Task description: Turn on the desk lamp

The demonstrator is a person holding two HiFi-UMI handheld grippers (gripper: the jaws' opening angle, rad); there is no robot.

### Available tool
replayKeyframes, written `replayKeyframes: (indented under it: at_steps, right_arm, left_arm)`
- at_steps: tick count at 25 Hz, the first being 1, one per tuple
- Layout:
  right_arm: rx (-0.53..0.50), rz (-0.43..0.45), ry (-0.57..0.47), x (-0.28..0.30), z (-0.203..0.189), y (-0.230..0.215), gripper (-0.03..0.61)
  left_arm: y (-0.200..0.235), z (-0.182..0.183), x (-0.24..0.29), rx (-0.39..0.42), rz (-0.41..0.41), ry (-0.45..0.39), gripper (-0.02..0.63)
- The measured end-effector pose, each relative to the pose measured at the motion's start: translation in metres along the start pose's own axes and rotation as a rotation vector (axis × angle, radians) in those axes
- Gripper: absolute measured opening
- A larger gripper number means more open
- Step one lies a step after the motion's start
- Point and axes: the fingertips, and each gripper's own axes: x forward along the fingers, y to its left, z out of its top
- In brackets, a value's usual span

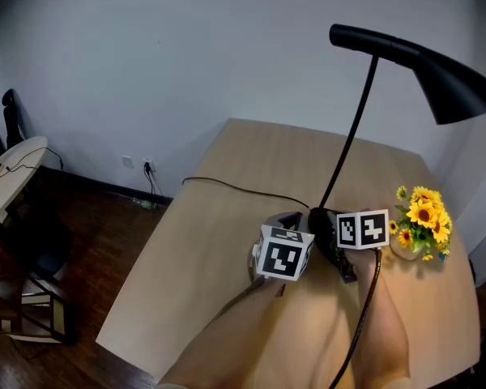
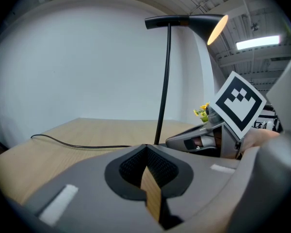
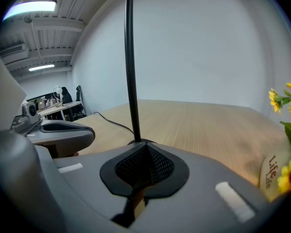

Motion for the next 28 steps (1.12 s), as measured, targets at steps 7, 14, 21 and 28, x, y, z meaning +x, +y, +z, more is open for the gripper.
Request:
replayKeyframes:
  at_steps: [7,14,21,28]
  right_arm:
    - [-0.002,-0.067,-0.105,-0.014,0.01,0.001,-0.002]
    - [-0.117,-0.167,-0.265,-0.037,0.016,0.017,-0.002]
    - [-0.02,-0.235,-0.361,-0.054,0.014,0.002,-0.002]
    - [-0.004,-0.236,-0.37,-0.079,-0.002,0.01,-0.002]
  left_arm:
    - [0.0,0.0,-0.002,0.003,-0.009,0.003,-0.003]
    - [0.005,-0.006,0.003,0.0,0.021,0.001,-0.003]
    - [-0.009,0.007,-0.006,0.128,0.065,-0.06,-0.003]
    - [-0.018,0.001,-0.02,0.182,0.071,-0.03,-0.003]
